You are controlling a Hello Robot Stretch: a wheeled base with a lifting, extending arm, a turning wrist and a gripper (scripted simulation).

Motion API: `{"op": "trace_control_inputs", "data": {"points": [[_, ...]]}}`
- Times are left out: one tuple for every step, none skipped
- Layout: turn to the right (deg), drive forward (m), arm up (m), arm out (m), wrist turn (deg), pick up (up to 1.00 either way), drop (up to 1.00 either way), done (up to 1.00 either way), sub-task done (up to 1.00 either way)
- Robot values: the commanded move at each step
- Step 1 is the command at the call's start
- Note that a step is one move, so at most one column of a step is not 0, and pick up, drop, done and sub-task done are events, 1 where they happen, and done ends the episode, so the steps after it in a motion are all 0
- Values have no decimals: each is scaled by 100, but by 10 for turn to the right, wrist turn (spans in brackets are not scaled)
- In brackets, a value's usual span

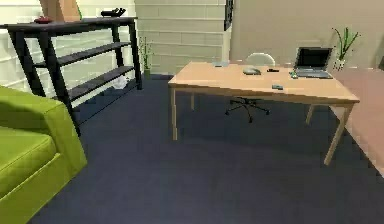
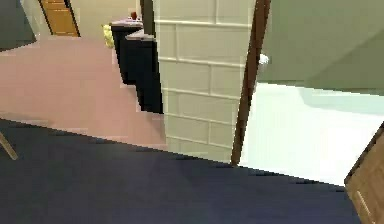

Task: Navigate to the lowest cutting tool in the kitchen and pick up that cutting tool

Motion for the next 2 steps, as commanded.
{"op": "trace_control_inputs", "data": {"points": [[450,0,0,0,0,0,0,0,0],[150,0,0,0,0,0,0,0,0]]}}
